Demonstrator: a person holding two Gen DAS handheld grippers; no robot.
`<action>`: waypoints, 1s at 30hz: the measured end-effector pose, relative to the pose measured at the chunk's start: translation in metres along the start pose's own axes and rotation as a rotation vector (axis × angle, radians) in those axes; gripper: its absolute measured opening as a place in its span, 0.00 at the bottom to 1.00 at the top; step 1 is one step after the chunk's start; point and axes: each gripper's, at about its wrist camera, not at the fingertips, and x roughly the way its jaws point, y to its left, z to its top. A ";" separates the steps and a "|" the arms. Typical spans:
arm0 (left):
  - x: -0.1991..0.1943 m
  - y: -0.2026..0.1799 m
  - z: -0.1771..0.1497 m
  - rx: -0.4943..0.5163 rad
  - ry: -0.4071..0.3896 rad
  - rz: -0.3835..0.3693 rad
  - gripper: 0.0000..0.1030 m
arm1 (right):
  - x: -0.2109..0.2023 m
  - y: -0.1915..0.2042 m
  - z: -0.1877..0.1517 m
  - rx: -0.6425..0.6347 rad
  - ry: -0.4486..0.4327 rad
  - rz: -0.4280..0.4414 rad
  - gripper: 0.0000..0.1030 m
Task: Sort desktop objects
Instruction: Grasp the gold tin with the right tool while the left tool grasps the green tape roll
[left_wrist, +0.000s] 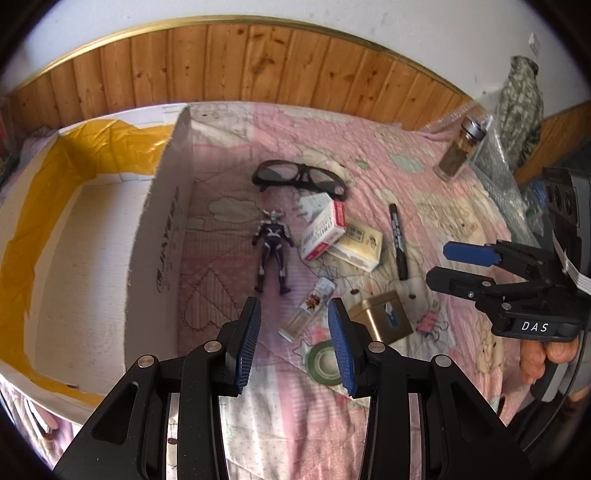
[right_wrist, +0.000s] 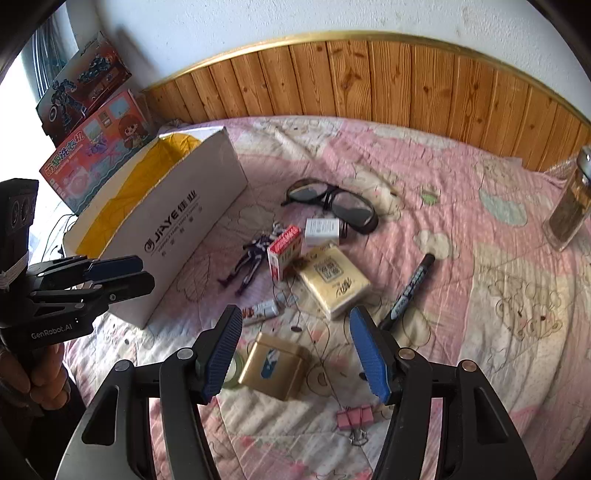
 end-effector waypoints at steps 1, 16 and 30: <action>0.004 -0.002 -0.003 0.013 0.014 -0.002 0.38 | 0.003 -0.002 -0.005 -0.002 0.024 0.016 0.60; 0.063 -0.041 -0.051 0.143 0.170 -0.005 0.43 | 0.061 0.008 -0.034 -0.060 0.193 0.001 0.69; 0.088 -0.038 -0.051 0.130 0.146 0.023 0.55 | 0.069 -0.013 -0.028 -0.027 0.242 -0.056 0.49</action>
